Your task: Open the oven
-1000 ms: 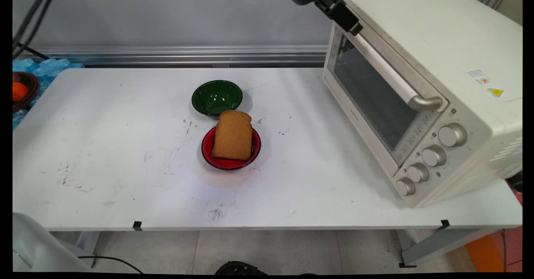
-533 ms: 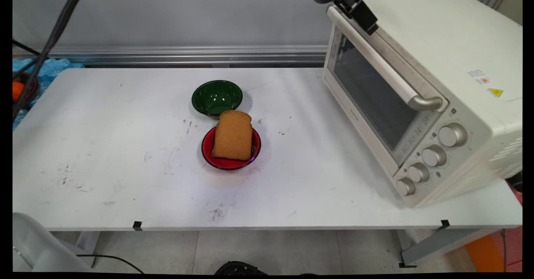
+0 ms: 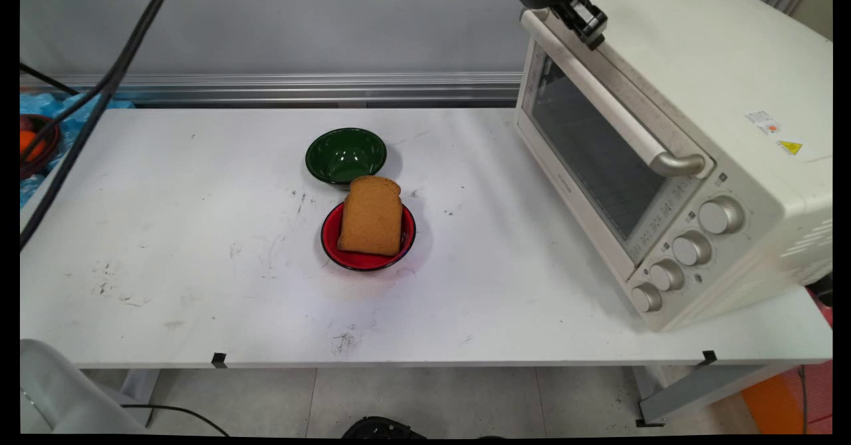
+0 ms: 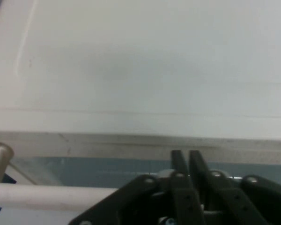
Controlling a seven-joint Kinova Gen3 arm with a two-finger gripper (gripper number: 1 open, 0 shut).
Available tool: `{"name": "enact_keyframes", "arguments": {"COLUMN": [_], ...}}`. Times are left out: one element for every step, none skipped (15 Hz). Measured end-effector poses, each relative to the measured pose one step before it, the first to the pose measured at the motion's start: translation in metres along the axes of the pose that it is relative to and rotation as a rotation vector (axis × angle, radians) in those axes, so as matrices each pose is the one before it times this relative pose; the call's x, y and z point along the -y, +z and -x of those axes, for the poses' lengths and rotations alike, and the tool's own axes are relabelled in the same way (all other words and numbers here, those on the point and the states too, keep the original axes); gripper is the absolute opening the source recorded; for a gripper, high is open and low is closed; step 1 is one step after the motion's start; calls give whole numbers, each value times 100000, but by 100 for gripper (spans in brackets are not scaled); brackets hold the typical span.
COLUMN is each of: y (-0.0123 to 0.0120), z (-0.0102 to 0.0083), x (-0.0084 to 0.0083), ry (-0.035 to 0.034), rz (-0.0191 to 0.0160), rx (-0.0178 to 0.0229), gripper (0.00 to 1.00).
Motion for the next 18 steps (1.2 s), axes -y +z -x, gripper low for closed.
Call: {"name": "enact_keyframes", "arguments": {"y": [190,184,140,207,170,215,212,244,203,134,252,171,102,147,128,91,92,59], "z": [-85,-82,-62,-84,-51,-52,-34,-26,-22,-9,-33,-16,2,0,14,10,40,35], "x": [-86,-82,-66,-91,-64,-79,-76,-76,-62,-35,-81,-44,-25,-29,-22,-17,-11,-14], "ry": [104,128,120,193,205,170,57,15,18,0,-8,-5,-10,-20,45,41,54,61], "rz": [-75,-99,-75,-120,-113,-80,-13,-38,-20,-5,18,-9,8,-7,-11,-9,-22,10], "rx": [468,464,374,581,534,654,682,784,640,417,734,492,341,465,455,345,457,357], "gripper": [0,0,0,0,0,0,0,0,0,0,0,0,0,0,0,0,0,0]}}
